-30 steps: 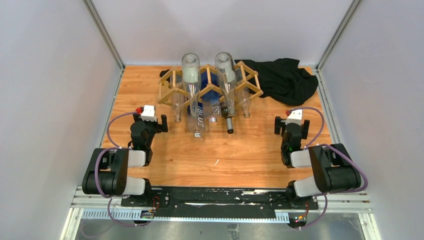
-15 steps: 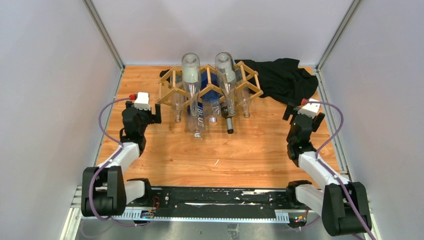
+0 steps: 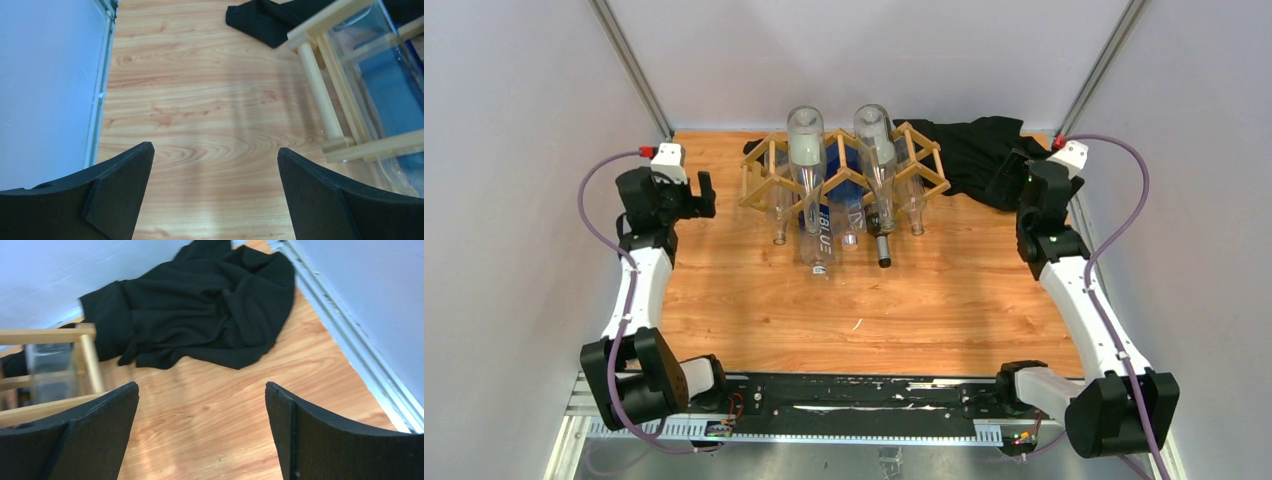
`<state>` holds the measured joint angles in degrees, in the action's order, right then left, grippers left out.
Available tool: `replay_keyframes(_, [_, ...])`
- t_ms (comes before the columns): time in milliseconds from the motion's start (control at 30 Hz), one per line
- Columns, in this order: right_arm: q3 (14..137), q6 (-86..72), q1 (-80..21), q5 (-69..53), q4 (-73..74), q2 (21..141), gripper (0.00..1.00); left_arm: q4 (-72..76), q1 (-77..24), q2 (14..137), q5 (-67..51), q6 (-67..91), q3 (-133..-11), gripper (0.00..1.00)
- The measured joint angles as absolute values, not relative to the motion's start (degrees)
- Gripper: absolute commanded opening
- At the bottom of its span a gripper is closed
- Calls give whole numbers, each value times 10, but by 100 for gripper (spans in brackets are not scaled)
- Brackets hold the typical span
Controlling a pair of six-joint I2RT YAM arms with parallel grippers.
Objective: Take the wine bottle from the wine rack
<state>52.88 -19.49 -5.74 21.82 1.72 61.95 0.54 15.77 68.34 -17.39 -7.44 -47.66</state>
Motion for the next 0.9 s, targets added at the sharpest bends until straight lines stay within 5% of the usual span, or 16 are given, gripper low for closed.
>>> replay_keyframes(200, [654,-198,-96,150,121,662,99,-67,163,692,-197,-86,-540,100])
replay_keyframes(533, [904,-193,-358,198,255,836,100,-144,163,703,-223,-93,-604,100])
replay_keyframes(900, [1120,-200,-494,222,341,1046,100,-191,163,719,-266,-98,-617,100])
